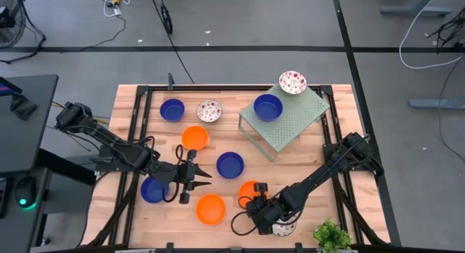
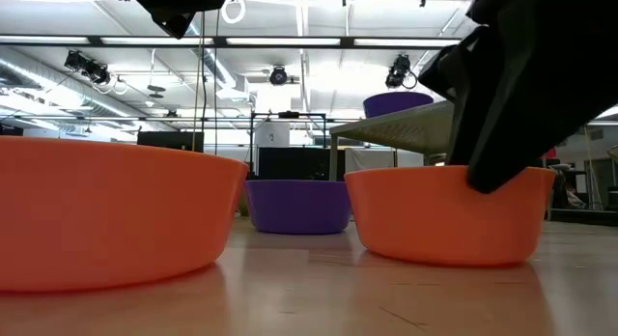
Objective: Pick & Place Mini bowls
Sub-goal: Put the orange bowl on the shelf, then stack the orange bowl on the orange bowl on the shelf
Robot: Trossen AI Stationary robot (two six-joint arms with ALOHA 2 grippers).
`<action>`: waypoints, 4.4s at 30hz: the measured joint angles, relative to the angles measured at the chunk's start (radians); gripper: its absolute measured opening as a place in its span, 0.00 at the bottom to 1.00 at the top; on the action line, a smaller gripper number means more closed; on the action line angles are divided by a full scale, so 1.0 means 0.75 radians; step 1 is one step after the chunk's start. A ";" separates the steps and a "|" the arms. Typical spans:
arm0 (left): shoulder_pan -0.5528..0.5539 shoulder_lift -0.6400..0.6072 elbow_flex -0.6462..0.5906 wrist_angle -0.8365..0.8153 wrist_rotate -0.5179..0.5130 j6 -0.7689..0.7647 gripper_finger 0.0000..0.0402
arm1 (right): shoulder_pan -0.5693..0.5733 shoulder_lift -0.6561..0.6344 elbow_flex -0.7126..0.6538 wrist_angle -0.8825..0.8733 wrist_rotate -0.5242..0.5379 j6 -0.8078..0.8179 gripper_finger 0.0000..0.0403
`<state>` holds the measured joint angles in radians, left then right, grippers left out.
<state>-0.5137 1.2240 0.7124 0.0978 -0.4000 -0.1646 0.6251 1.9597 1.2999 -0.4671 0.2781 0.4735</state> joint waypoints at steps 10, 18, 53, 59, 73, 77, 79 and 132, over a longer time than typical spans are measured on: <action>0.000 0.000 0.000 0.000 0.000 -0.001 0.26 | -0.001 0.001 0.000 0.005 -0.008 -0.080 0.02; -0.001 0.000 0.000 0.000 0.000 -0.001 0.26 | 0.032 -0.084 0.036 0.015 0.000 -0.220 0.01; -0.001 0.000 0.001 -0.008 0.001 -0.002 0.26 | -0.504 -0.965 -0.158 -1.122 0.335 0.132 0.01; -0.001 0.000 0.001 -0.008 0.001 -0.001 0.26 | -0.617 -0.965 -0.178 -1.081 0.313 -0.011 0.01; -0.002 0.000 0.001 -0.008 0.001 -0.002 0.26 | -0.727 -0.965 -0.178 -1.078 0.269 -0.146 0.02; -0.002 0.000 0.001 -0.008 0.015 -0.002 0.26 | -0.742 -0.965 -0.178 -1.074 0.269 -0.154 0.02; -0.002 0.000 0.001 -0.008 0.015 -0.002 0.26 | -0.746 -0.965 -0.178 -1.072 0.269 -0.154 0.02; -0.001 0.000 0.001 -0.006 0.015 -0.007 0.26 | 0.179 -0.337 -0.404 1.009 0.319 -0.500 0.02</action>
<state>-0.5148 1.2240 0.7132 0.0933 -0.3885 -0.1696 0.7595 1.7072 0.9966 0.2898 0.5176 0.0984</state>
